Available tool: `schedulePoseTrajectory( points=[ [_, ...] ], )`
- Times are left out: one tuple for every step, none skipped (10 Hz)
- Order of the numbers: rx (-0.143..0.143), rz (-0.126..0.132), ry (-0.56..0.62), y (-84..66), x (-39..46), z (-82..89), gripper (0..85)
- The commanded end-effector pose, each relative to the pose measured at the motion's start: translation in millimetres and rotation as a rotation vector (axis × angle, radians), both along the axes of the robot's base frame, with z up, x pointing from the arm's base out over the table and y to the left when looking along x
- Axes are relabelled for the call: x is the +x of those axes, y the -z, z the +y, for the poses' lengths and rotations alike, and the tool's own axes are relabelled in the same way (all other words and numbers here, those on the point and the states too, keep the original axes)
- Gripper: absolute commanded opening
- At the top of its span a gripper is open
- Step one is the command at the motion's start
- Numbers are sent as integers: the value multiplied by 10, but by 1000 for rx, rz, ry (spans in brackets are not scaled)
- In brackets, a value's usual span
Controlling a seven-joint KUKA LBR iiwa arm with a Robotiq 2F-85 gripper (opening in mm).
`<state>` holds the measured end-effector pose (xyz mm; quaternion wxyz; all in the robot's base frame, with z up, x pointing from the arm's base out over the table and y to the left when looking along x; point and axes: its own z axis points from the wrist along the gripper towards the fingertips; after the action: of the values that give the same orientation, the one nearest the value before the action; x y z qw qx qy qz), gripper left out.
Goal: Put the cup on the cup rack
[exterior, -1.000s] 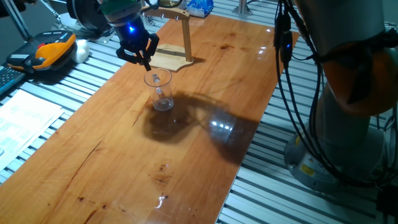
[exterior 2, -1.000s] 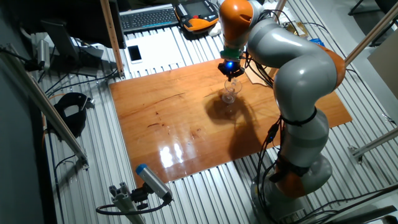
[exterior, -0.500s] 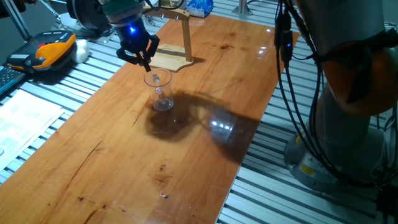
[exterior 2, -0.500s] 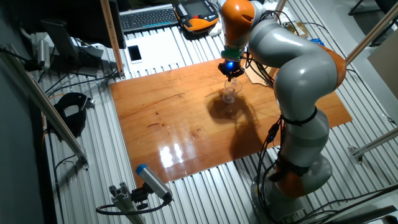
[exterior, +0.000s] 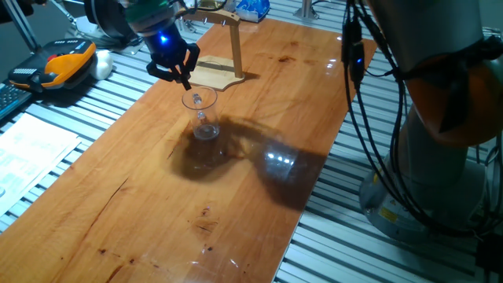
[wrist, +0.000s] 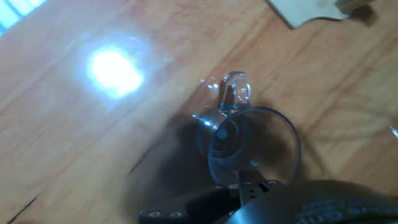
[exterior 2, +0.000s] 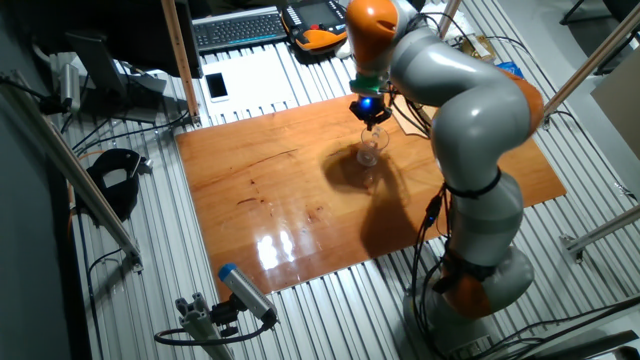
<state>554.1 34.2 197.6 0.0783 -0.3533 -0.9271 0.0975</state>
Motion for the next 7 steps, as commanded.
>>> schedulePoseTrajectory(
  points=[
    [-3,7,3,12,5,-3,0],
    [0,4,13,29,14,-5,0],
    [-2,2,16,29,15,-4,0],
    [2,-1,21,24,15,1,0],
    [7,-2,30,26,21,15,0],
    [24,-5,48,35,30,33,0],
    [20,-11,58,43,35,40,0]
  ],
)
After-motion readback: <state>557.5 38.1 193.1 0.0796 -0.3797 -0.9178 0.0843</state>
